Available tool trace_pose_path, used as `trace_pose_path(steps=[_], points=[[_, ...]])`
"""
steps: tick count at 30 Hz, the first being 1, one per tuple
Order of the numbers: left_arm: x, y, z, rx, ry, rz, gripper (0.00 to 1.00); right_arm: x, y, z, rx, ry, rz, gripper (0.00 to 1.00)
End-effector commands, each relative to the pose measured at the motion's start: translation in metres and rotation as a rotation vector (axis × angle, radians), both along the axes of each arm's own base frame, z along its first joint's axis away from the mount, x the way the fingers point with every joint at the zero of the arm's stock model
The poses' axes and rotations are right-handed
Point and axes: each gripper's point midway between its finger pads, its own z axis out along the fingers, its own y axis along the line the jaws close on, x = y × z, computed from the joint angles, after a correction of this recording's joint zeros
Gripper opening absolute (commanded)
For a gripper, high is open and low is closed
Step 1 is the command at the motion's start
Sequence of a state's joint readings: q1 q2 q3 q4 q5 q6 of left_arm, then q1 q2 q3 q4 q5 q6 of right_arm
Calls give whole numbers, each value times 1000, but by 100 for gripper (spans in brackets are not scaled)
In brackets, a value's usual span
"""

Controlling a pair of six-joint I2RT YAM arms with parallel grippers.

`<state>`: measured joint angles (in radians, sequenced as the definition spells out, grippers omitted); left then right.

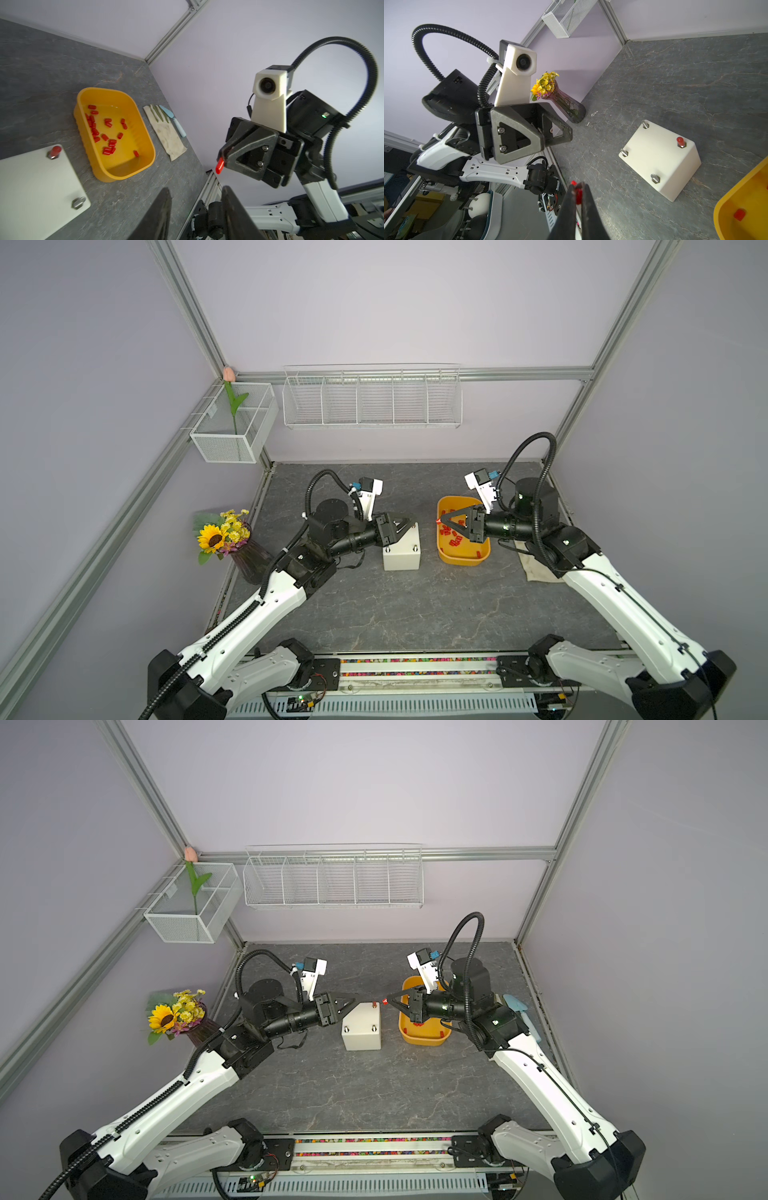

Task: Cover the protruding screws with screw protection sleeves
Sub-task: Attach the screw protection sleeve to the screw.

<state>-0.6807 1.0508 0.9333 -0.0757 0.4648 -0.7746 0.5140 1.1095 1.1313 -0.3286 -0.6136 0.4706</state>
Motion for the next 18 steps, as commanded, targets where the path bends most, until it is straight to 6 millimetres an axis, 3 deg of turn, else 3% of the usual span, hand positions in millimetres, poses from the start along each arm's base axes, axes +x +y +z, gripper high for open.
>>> trace_pose_path(steps=[1, 7, 13, 18], points=[[6, 24, -26, 152, 73, 132, 44, 8, -3, -24, -76, 18, -40, 10], [9, 62, -65, 375, 172, 272, 46, 19, -3, -51, -185, 44, -78, 10], [7, 75, -77, 452, 205, 313, 47, 29, 1, -79, -297, 68, -97, 10], [1, 72, -84, 492, 214, 254, 49, 33, 6, -97, -387, 66, -104, 10]])
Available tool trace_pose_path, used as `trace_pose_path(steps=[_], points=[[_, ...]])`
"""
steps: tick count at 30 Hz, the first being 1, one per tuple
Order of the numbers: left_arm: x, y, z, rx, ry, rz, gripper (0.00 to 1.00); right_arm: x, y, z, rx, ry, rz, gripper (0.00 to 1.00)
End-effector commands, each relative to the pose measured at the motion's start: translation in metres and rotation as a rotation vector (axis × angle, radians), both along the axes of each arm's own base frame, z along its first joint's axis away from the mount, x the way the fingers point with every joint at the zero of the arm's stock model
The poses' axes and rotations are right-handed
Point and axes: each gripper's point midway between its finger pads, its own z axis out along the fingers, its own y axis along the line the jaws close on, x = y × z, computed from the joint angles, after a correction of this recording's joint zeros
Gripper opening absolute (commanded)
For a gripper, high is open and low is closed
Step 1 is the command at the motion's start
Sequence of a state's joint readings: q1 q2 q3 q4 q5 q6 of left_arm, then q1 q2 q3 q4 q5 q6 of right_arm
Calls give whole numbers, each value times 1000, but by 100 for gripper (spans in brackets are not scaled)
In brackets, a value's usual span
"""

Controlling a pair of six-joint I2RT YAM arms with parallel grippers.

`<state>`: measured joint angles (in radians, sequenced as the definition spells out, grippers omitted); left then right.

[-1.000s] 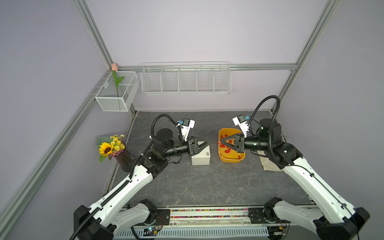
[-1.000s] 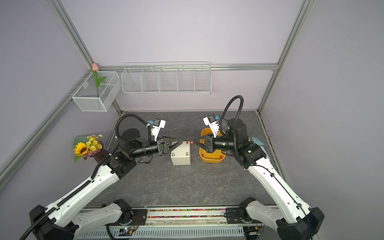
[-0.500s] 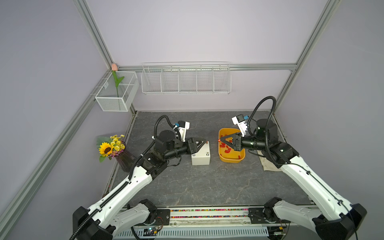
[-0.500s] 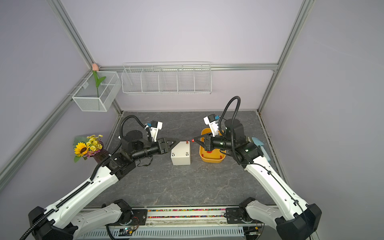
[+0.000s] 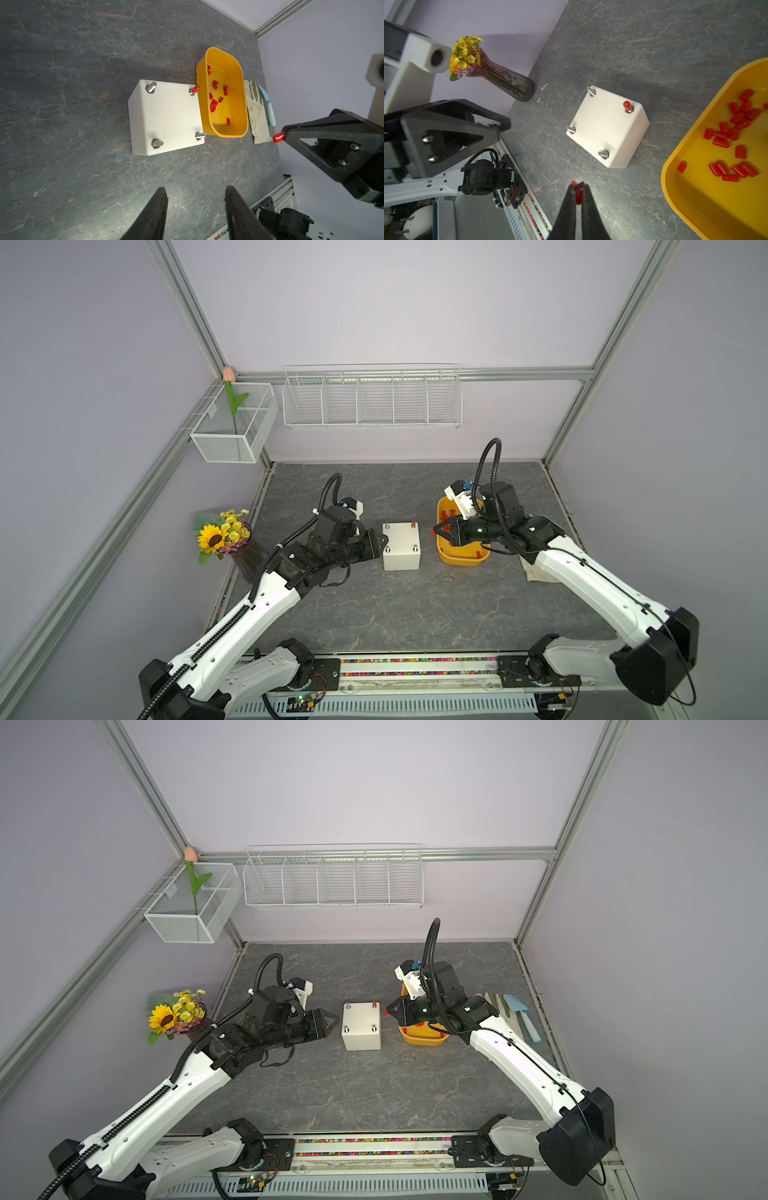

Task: Cover the protruding screws with screw protection sleeves
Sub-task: Attach the screw protection sleeve to the screw.

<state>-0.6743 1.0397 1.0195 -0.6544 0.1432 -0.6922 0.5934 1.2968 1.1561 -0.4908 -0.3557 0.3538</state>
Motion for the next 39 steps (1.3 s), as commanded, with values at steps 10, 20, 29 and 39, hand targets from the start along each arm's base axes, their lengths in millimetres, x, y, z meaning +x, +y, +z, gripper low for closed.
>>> trace_pose_path(steps=[10, 20, 29, 39], points=[[-13, -5, -11, 86, 34, -170, 50, 8, 8, -27, -196, -62, -7, 10], [-9, -3, -22, 112, 58, -146, 50, 12, 23, -45, -276, -67, 17, 10], [-13, -4, -21, 78, 54, -152, 50, 13, 33, -53, -299, -71, 35, 10], [-12, -6, -21, 65, 53, -151, 50, 15, 38, -59, -321, -76, 46, 10]])
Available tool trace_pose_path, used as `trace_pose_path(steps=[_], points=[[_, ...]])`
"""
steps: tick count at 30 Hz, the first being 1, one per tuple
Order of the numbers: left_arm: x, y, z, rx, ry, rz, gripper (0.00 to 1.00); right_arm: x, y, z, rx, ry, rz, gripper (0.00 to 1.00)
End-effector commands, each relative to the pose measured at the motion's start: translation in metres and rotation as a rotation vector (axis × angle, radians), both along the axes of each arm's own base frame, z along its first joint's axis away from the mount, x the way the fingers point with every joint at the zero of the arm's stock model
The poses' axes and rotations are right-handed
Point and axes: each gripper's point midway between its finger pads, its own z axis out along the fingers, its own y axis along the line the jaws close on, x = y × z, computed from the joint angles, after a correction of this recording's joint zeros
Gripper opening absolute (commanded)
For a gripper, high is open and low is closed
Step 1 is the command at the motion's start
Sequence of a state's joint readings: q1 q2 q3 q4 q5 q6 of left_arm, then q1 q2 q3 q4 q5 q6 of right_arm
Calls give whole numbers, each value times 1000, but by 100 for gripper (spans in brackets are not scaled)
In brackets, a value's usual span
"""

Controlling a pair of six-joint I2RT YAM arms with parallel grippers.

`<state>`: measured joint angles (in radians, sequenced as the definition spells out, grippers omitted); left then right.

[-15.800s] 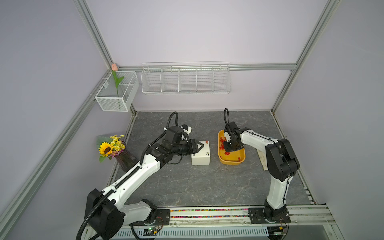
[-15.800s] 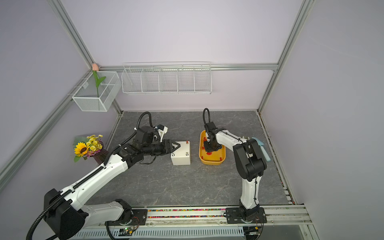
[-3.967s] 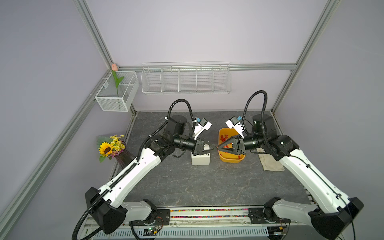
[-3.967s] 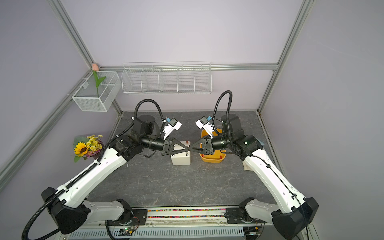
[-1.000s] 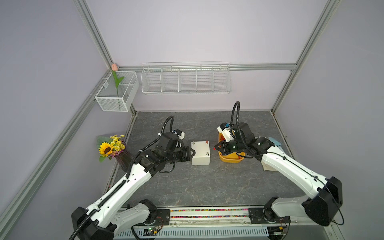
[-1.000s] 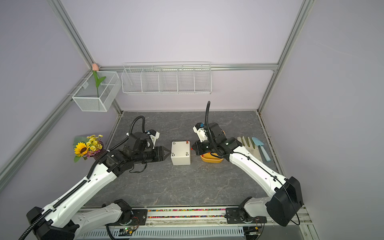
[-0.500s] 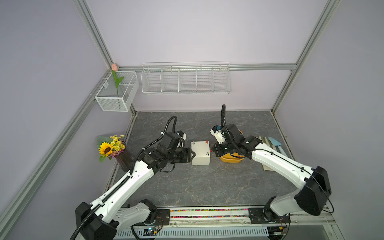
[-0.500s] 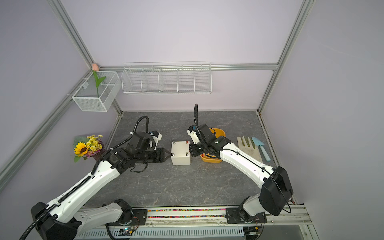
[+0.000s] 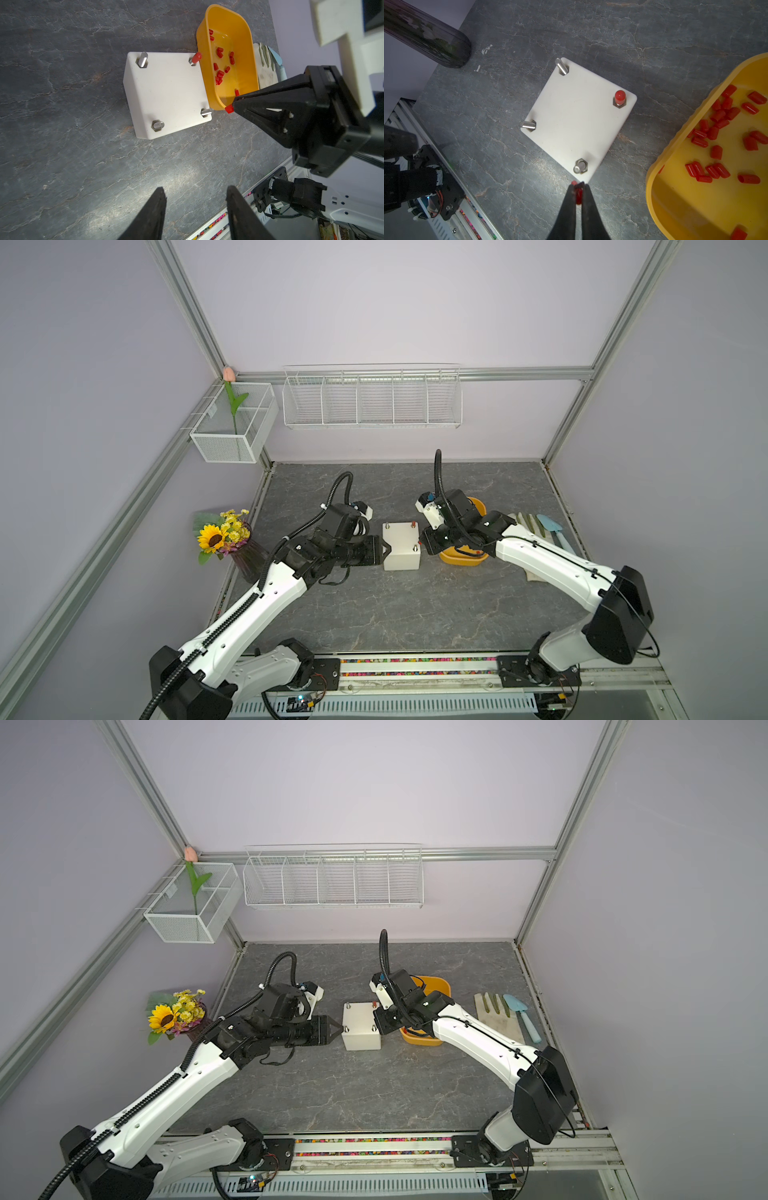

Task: Cover the protruding screws with screw protection sleeves
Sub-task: Attach the screw protection sleeve to the screw.

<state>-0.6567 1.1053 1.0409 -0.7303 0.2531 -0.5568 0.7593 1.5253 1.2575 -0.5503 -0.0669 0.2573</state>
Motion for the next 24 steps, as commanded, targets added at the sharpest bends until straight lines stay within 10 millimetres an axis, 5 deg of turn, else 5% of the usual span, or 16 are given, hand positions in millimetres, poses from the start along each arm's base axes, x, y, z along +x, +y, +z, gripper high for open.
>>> trace_pose_path(steps=[1, 24], points=[[-1, 1, 1, -15, -3, 3, 50, 3, 6, 3, -11, -26, 21, 10], [-2, 0, -3, -24, 2, 2, 50, 9, 11, -16, -133, -52, 39, 10]])
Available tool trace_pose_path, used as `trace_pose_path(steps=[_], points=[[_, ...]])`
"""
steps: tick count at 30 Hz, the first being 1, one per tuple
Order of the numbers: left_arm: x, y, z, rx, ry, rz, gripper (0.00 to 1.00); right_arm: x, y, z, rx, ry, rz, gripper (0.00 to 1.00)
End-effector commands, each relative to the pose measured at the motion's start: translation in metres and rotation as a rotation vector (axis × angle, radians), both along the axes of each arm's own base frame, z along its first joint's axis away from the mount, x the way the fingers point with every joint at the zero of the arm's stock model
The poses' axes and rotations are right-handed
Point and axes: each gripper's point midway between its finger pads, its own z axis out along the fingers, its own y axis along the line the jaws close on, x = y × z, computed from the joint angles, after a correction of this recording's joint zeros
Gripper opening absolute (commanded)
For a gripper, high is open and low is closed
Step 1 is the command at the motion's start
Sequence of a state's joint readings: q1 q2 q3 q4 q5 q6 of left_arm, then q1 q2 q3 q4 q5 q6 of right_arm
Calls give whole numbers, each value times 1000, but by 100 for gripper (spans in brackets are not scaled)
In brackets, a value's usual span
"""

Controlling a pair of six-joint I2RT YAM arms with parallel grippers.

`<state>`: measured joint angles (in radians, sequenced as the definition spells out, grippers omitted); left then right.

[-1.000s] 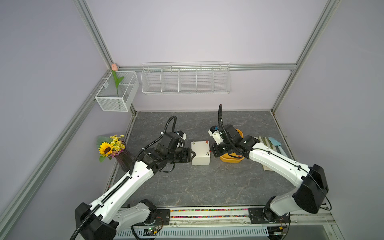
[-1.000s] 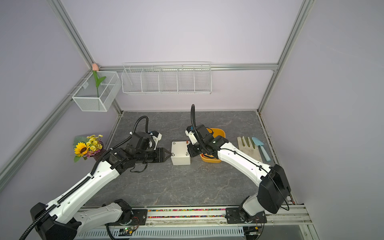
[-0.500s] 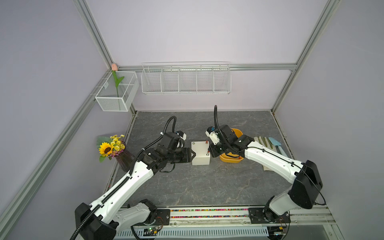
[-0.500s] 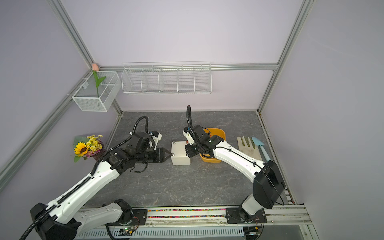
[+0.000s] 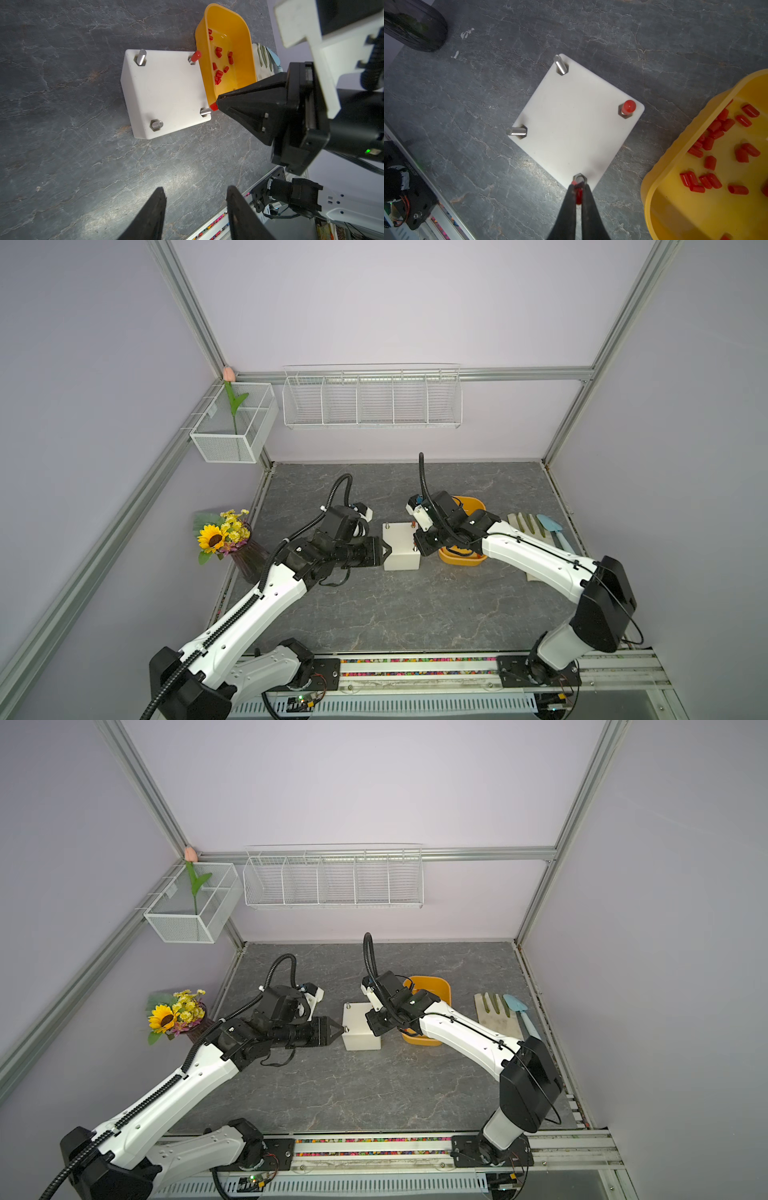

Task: Cover the protruding screws with screw protection sleeves
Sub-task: Attach the screw protection sleeve to the screw.

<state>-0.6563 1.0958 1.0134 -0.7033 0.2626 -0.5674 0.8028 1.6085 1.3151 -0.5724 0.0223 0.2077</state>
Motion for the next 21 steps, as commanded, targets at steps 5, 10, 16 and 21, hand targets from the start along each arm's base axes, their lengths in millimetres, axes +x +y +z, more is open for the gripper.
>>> trace_pose_path(steps=[5, 10, 16, 21], points=[[-1, 1, 2, -14, -5, 5, 50, 2, 0, -3, -45, -16, 12, 10], [-1, 1, 2, -18, -5, 5, 50, 0, 0, -6, -55, -12, 18, 10], [0, -1, 4, -24, -7, 4, 50, -4, 0, -6, -61, -10, 26, 9], [0, -1, 5, -27, -9, 3, 50, -7, -2, -7, -72, -7, 34, 9]])
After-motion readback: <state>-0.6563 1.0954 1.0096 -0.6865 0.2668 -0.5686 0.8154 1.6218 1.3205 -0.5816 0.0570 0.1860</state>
